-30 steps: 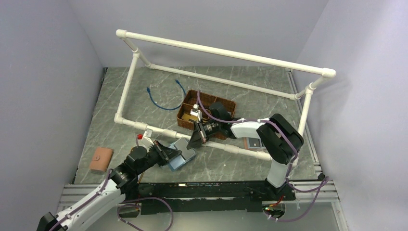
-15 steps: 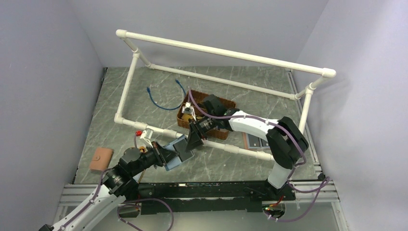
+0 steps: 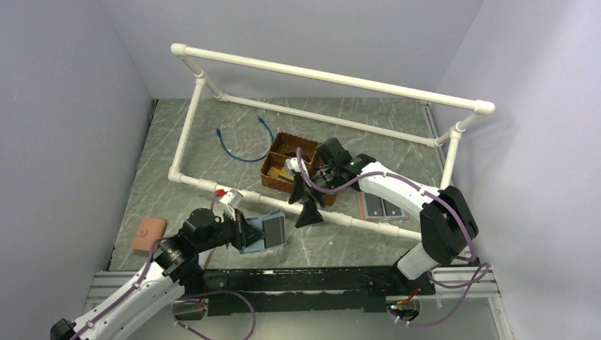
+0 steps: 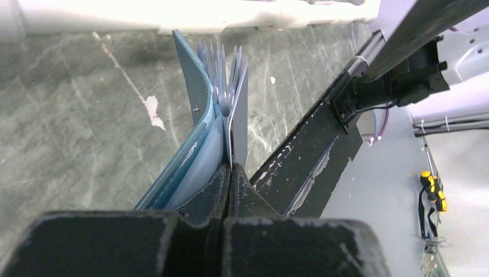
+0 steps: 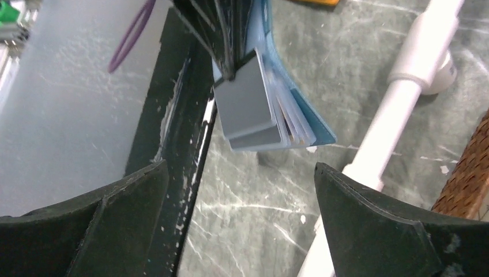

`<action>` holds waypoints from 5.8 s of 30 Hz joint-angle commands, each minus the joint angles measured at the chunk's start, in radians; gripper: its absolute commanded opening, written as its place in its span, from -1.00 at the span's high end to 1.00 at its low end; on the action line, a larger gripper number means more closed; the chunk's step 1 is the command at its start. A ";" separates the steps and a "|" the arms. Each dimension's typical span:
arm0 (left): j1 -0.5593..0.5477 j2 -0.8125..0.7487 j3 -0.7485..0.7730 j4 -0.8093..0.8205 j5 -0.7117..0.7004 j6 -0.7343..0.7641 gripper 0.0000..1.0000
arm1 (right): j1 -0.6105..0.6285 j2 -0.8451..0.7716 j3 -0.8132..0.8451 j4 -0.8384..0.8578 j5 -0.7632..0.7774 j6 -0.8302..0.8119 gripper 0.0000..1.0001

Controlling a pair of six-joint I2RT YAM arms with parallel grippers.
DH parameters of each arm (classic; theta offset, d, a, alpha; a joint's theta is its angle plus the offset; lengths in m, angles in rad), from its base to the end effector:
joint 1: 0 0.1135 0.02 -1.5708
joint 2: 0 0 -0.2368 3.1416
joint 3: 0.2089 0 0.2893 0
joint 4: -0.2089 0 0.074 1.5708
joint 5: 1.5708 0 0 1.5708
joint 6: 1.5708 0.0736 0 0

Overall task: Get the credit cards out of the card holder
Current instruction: Remove the credit card from the card holder, then place the credit card in the storage box.

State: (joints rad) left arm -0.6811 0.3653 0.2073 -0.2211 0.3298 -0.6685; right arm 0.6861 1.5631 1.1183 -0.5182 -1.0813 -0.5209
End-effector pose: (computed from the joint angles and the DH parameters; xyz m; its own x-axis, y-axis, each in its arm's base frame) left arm 0.1568 -0.1578 0.1597 -0.7397 -0.1553 -0.6548 0.4727 0.5726 -0.6699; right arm 0.2385 0.2793 0.1935 -0.2086 -0.4732 -0.8559 -0.9127 -0.2202 0.3442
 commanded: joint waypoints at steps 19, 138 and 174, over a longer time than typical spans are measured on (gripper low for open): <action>-0.010 0.183 0.087 0.326 0.231 0.115 1.00 | -0.009 -0.003 -0.046 -0.056 -0.018 -0.293 -1.00; -0.017 0.334 0.254 0.212 0.131 0.157 1.00 | -0.137 -0.076 0.077 -0.485 -0.109 -0.715 -0.26; -0.021 0.591 0.241 0.549 0.218 0.262 1.00 | -0.210 -0.015 0.147 -0.681 -0.129 -0.899 -0.30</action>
State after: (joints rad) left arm -0.7006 0.9497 0.4381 0.2489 0.5266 -0.4301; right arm 0.4847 1.5417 1.2236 -1.1568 -1.1618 -1.3525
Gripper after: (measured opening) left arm 0.007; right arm 0.647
